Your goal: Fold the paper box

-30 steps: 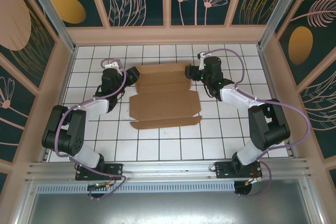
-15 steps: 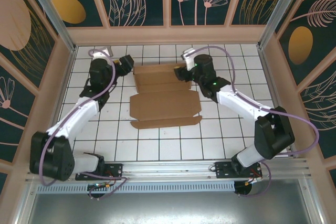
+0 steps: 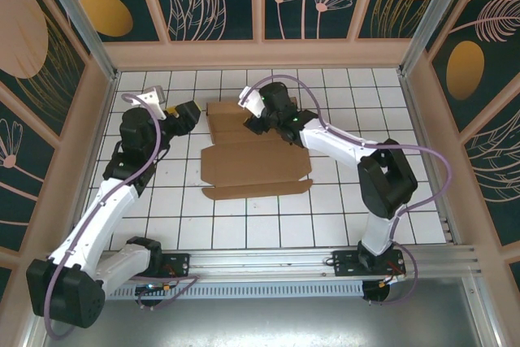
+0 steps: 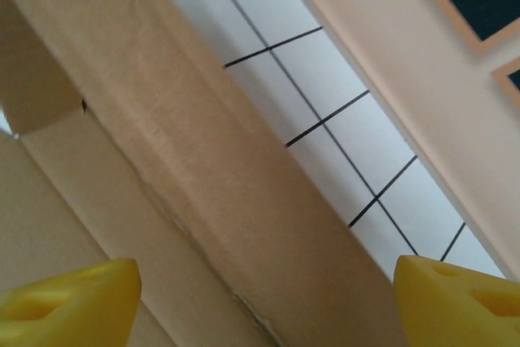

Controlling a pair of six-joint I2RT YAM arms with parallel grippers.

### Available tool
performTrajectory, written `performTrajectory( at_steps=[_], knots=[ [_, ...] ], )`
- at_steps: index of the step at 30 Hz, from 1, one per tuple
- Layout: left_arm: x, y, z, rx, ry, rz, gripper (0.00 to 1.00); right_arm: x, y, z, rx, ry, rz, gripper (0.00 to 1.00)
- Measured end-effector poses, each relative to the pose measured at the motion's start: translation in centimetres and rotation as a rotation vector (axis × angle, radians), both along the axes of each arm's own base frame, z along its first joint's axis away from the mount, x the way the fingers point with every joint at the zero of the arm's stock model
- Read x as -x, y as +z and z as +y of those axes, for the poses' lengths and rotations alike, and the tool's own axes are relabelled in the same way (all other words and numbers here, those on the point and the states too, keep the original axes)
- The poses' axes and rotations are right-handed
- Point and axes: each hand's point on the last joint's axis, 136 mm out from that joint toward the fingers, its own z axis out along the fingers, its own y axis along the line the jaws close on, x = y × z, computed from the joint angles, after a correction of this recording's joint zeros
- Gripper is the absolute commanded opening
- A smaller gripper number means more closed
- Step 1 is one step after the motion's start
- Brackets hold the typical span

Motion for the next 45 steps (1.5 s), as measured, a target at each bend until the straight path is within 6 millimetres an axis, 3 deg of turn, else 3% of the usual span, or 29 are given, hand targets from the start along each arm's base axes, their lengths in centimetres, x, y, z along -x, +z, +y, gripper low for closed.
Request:
performTrajectory(
  at_steps=[5,13,15,21,25,27,31,34,37,39,41,43,45],
  knots=[
    [0.7,0.9,-0.2,0.010,-0.018,-0.022,0.72,-1.2,-1.4,0.6,0.057,0.004,-0.003,0.66],
    [0.8,0.8,-0.1,0.005,-0.018,-0.005,0.72,-4.8,-0.6,1.8,-0.014,-0.019,0.032,0.46],
    [0.8,1.0,-0.1,0.006,-0.018,-0.009,0.72,-6.6,-0.2,1.5,-0.079,-0.036,0.088,0.43],
    [0.7,1.0,0.2,-0.005,-0.002,0.000,0.71,-11.7,-1.5,-1.8,-0.235,-0.159,0.248,0.43],
    [0.5,1.8,1.7,-0.055,0.082,0.003,0.72,-13.7,-3.1,-4.6,-0.318,-0.272,0.378,0.43],
    [0.5,3.3,2.8,-0.077,0.140,-0.015,0.72,-13.9,-4.2,-6.0,-0.361,-0.329,0.461,0.39],
    [1.0,7.1,4.4,-0.082,0.221,-0.092,0.72,-11.7,-7.7,-8.3,-0.433,-0.421,0.636,0.36],
    [1.6,8.0,4.8,-0.069,0.235,-0.117,0.71,-6.2,-11.7,-9.7,-0.476,-0.507,0.825,0.40],
    [1.8,7.5,4.9,-0.037,0.242,-0.109,0.71,0.1,-13.5,-10.3,-0.557,-0.617,0.978,0.60],
    [2.0,6.1,4.9,-0.019,0.246,-0.079,0.71,4.4,-12.6,-10.0,-0.629,-0.678,1.025,0.67],
    [2.0,4.9,4.8,-0.004,0.246,-0.052,0.71,8.1,-10.1,-8.2,-0.678,-0.658,1.024,0.70],
    [2.0,4.2,4.8,0.006,0.249,-0.034,0.72,10.3,-6.6,-5.5,-0.708,-0.563,0.984,0.74],
    [2.0,4.0,4.8,0.012,0.251,-0.029,0.72,11.0,-3.5,-4.2,-0.741,-0.483,0.904,0.74]
  ],
)
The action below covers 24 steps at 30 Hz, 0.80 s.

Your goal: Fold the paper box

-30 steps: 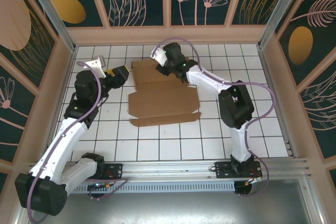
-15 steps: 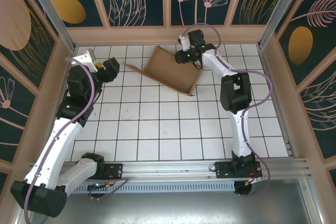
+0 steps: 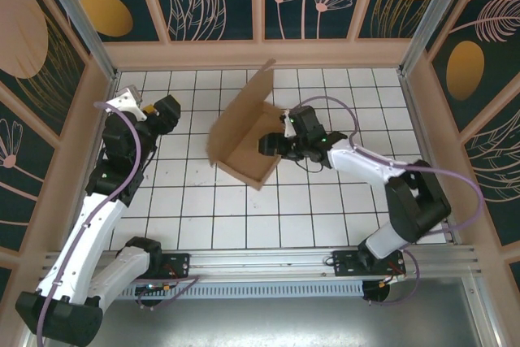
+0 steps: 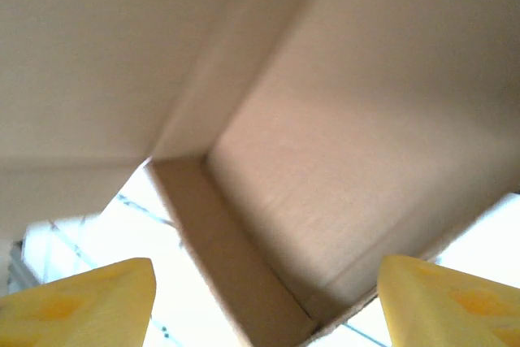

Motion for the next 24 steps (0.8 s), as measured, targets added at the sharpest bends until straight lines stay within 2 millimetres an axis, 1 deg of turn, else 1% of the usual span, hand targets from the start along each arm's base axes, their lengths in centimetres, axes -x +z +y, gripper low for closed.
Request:
performTrajectory(
  at_steps=[1,2,4,5,7,8,10,12,14,16,18,19,22,24],
  knots=[
    [0.1,0.0,0.0,0.001,0.000,-0.002,0.72,-0.3,1.1,-0.3,0.005,-0.008,-0.053,0.74],
    [0.1,0.2,0.0,0.005,0.001,-0.005,0.72,-1.2,1.9,-1.3,0.028,-0.033,-0.110,0.75],
    [0.3,0.3,0.1,0.011,0.001,-0.013,0.72,-3.4,2.1,-3.6,0.113,-0.088,-0.195,0.75],
    [0.3,0.2,0.1,0.012,0.001,-0.014,0.72,-4.8,1.7,-4.8,0.178,-0.115,-0.232,0.75],
    [0.4,-0.4,0.1,0.012,0.001,-0.007,0.72,-7.1,0.4,-6.1,0.291,-0.131,-0.272,0.75],
    [0.4,-0.8,0.1,0.011,0.002,0.000,0.72,-8.1,-0.3,-6.4,0.332,-0.128,-0.277,0.75],
    [0.5,-2.0,0.1,0.006,0.002,0.025,0.72,-10.4,-2.3,-6.5,0.410,-0.108,-0.270,0.74],
    [0.5,-3.2,0.1,0.003,0.003,0.052,0.72,-11.7,-4.4,-6.7,0.459,-0.091,-0.253,0.69],
    [0.6,-4.5,0.2,-0.002,0.004,0.081,0.72,-11.8,-6.6,-7.0,0.497,-0.079,-0.218,0.64],
    [0.8,-5.7,0.2,-0.007,0.005,0.104,0.71,-11.3,-7.9,-7.1,0.510,-0.076,-0.191,0.56],
    [1.1,-7.1,0.3,-0.009,0.005,0.129,0.71,-10.8,-8.6,-7.2,0.508,-0.086,-0.175,0.43],
    [1.3,-7.9,0.3,-0.008,0.006,0.142,0.70,-10.7,-8.9,-7.3,0.507,-0.098,-0.172,0.38],
    [2.0,-9.9,0.2,0.004,-0.004,0.177,0.67,-10.0,-10.1,-7.7,0.504,-0.143,-0.147,0.31],
    [2.4,-10.9,0.1,-0.003,-0.014,0.196,0.67,-9.5,-10.9,-8.1,0.502,-0.178,-0.123,0.27]
  ],
)
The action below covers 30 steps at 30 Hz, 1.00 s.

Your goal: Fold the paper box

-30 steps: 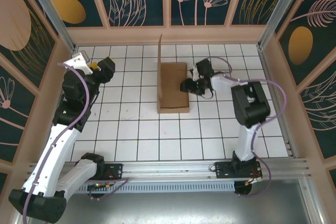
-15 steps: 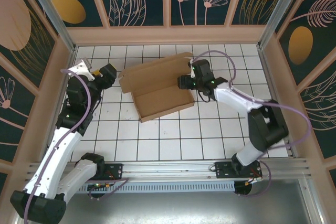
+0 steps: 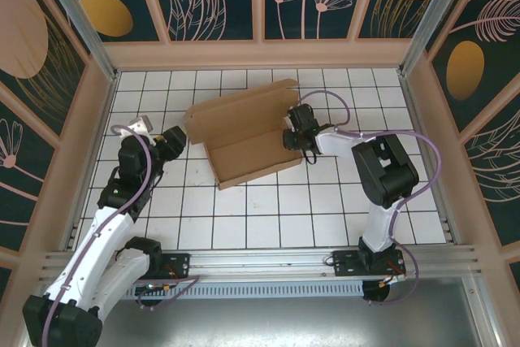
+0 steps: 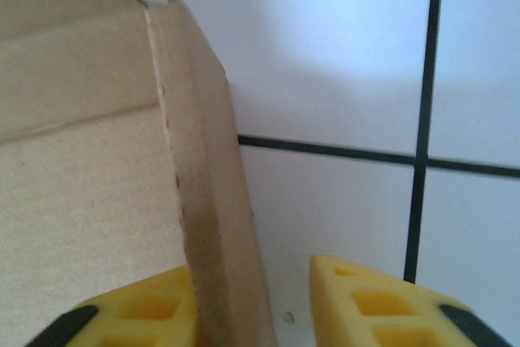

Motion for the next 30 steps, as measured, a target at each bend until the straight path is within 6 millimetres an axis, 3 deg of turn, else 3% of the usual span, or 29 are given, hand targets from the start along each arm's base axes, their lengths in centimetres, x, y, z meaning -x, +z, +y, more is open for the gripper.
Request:
performTrajectory(
  at_steps=[5,8,10,14,18,22,30],
  knots=[
    [0.3,-1.8,0.2,-0.075,-0.019,0.062,0.68,0.5,-0.3,-1.1,-0.027,-0.107,0.005,0.27],
    [0.6,-2.4,0.5,-0.113,-0.019,0.084,0.68,1.1,0.3,-1.5,-0.069,-0.164,-0.002,0.38],
    [0.7,-2.7,0.7,-0.140,-0.020,0.094,0.70,1.4,1.2,-1.7,-0.116,-0.199,-0.021,0.51],
    [0.8,-2.3,0.7,-0.182,-0.041,0.092,0.73,1.8,3.6,-1.8,-0.201,-0.225,-0.082,0.61],
    [0.3,-1.0,0.8,-0.215,-0.043,0.042,0.69,2.0,6.5,-1.9,-0.283,-0.197,-0.157,0.63],
    [-0.2,-0.3,1.0,-0.212,-0.024,-0.021,0.73,2.3,8.6,-2.3,-0.318,-0.152,-0.221,0.60],
    [-2.3,-1.3,1.6,-0.272,0.022,-0.042,0.54,2.2,11.0,-3.0,-0.308,-0.080,-0.334,0.51]
  ],
)
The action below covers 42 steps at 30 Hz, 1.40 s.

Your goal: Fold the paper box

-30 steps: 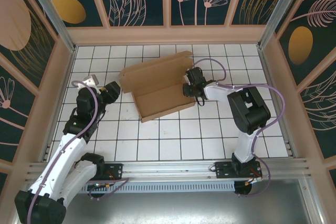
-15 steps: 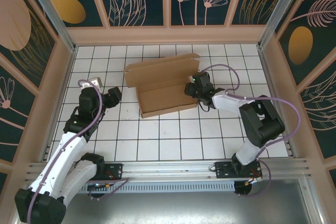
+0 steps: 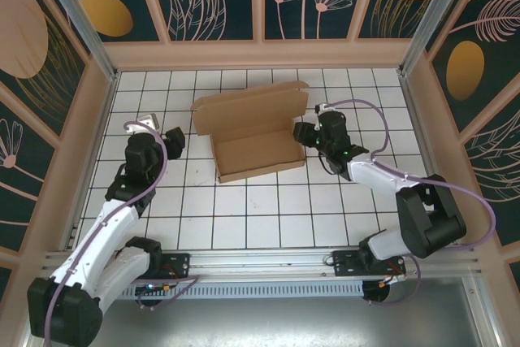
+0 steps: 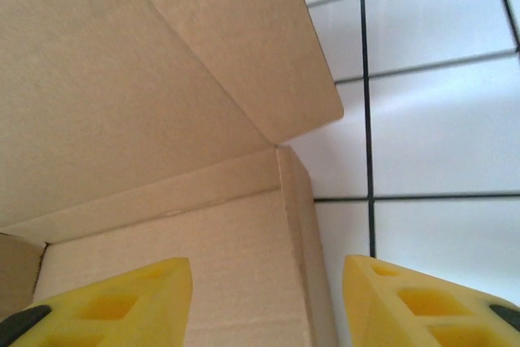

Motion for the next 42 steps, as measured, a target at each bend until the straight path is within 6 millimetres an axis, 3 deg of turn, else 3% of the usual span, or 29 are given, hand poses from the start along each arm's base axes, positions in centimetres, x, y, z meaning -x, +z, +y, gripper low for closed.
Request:
performTrajectory(
  at_steps=[9,11,15,21,27,32,42],
  knots=[
    [-3.3,-2.9,-0.3,-0.033,0.025,0.070,0.60,-0.7,1.5,0.3,0.035,0.056,-0.109,0.52],
    [-3.2,-2.8,-0.5,0.000,0.019,0.036,0.60,-1.0,0.7,0.7,0.023,0.091,-0.083,0.51],
    [-2.2,-2.7,-1.2,0.112,0.002,-0.006,0.59,-3.1,-2.8,1.9,0.070,0.135,0.069,0.49],
    [-1.9,-2.3,-1.4,0.235,0.029,-0.006,0.63,-1.4,-6.6,2.3,0.107,0.170,0.216,0.38],
    [-1.4,-2.5,-1.2,0.311,0.065,0.019,0.64,-0.6,-8.0,2.1,0.079,0.088,0.262,0.36],
    [-1.2,-2.4,-0.9,0.307,0.088,0.044,0.64,0.9,-9.9,0.5,0.070,-0.012,0.306,0.28],
    [-1.2,-0.2,0.8,0.278,0.178,0.006,0.63,0.8,-9.6,-0.7,0.010,-0.149,0.287,0.20]
  ],
)
